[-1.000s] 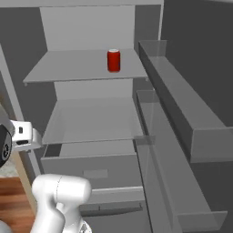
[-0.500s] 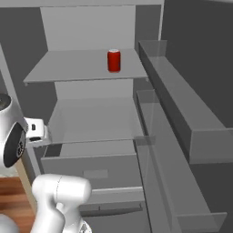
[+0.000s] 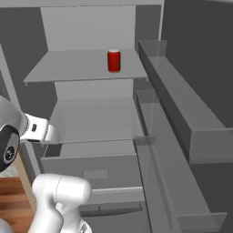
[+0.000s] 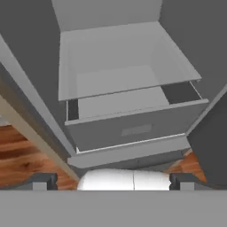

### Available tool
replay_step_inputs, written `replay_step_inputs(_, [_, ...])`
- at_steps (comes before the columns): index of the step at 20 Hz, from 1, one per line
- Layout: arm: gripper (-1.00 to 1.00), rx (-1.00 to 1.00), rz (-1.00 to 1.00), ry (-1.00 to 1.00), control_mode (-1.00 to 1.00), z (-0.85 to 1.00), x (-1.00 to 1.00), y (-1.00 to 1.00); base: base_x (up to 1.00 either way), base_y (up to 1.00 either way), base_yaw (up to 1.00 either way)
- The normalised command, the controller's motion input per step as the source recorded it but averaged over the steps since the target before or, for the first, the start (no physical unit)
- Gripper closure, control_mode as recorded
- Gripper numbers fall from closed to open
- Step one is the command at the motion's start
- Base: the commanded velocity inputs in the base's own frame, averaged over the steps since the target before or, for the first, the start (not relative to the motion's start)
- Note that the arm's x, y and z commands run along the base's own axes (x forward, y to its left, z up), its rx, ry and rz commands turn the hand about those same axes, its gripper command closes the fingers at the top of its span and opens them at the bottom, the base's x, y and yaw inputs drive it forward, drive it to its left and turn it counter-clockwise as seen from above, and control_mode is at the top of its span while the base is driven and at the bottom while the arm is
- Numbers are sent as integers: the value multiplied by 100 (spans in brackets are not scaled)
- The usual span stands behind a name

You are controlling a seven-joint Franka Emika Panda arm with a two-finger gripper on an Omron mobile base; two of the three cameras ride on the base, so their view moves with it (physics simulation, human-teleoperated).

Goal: Open the fridge, grab two sodas, and place both sodas inside the bowl with ice on the dining counter.

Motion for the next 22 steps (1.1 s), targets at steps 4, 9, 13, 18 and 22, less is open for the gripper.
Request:
replay_step_inputs(4, [-100, 0, -35, -18, -100, 47, 8, -38, 0, 0, 0])
replay_step_inputs(9, [-100, 5, -12, -27, -100, 73, 12, -51, 0, 0, 0])
replay_step_inputs(13, [-100, 3, -1, -32, -100, 68, 12, -56, 0, 0, 0])
replay_step_inputs(18, [-100, 0, 0, -39, -100, 42, 3, -33, 0, 0, 0])
replay_step_inputs(22, [-100, 0, 0, -38, -100, 19, 5, 0, 0, 0, 0])
